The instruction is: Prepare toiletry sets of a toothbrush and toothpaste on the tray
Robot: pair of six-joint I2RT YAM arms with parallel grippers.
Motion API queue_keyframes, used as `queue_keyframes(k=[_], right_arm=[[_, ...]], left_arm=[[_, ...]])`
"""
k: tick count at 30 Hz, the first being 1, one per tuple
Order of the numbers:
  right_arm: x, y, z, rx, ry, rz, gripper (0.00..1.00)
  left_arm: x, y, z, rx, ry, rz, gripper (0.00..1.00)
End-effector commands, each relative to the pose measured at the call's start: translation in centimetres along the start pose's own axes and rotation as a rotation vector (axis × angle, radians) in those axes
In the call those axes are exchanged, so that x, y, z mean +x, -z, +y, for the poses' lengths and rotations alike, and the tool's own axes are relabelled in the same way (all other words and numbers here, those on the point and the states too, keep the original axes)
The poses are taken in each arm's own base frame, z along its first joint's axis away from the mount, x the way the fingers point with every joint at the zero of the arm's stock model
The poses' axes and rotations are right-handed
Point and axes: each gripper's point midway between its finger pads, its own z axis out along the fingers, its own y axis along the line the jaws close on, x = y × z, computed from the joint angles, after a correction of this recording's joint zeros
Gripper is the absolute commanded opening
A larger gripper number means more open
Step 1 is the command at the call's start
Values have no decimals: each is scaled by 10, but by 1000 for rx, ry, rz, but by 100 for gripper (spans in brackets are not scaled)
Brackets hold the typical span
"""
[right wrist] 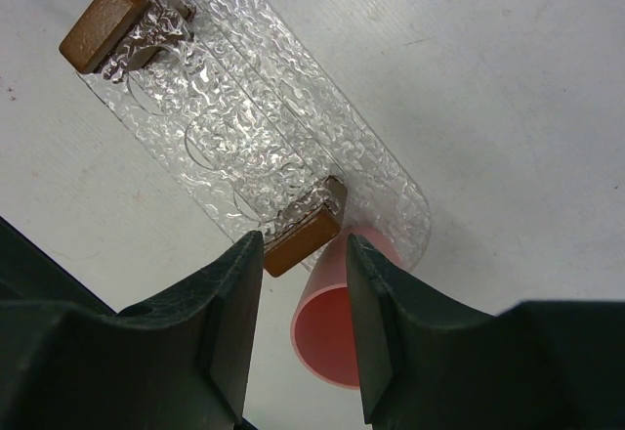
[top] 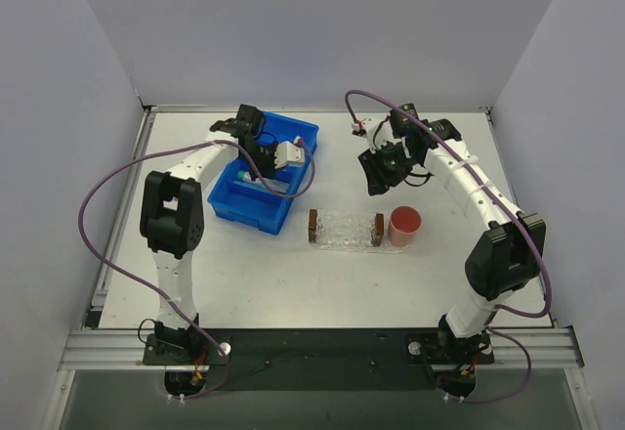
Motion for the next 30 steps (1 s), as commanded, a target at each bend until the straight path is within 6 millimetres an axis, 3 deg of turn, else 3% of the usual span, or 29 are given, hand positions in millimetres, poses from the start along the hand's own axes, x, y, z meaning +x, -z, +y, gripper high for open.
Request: queue_keyframes(k=[1, 5, 10, 14, 15, 22, 30], right_arm=[[-4, 7, 10, -26, 12, -14, 35], [-2, 6, 9, -22, 11, -10, 35], [0, 7, 9, -17, 18, -5, 35], [0, 7, 8, -13, 18, -5, 35], [0, 7, 8, -13, 18, -3, 35], [2, 7, 7, -6, 21, -1, 35], [2, 7, 7, -4, 21, 0, 35]], left_arm=[[-16, 15, 3, -19, -40, -39, 8], [-16, 10, -2, 15, -49, -31, 32], [-17, -1, -7, 46, -56, -33, 43], [-17, -13, -10, 75, -61, -25, 59], [-17, -15, -10, 81, -63, -23, 70], [-13, -27, -7, 96, -70, -14, 71], [5, -43, -20, 160, -74, 27, 70]])
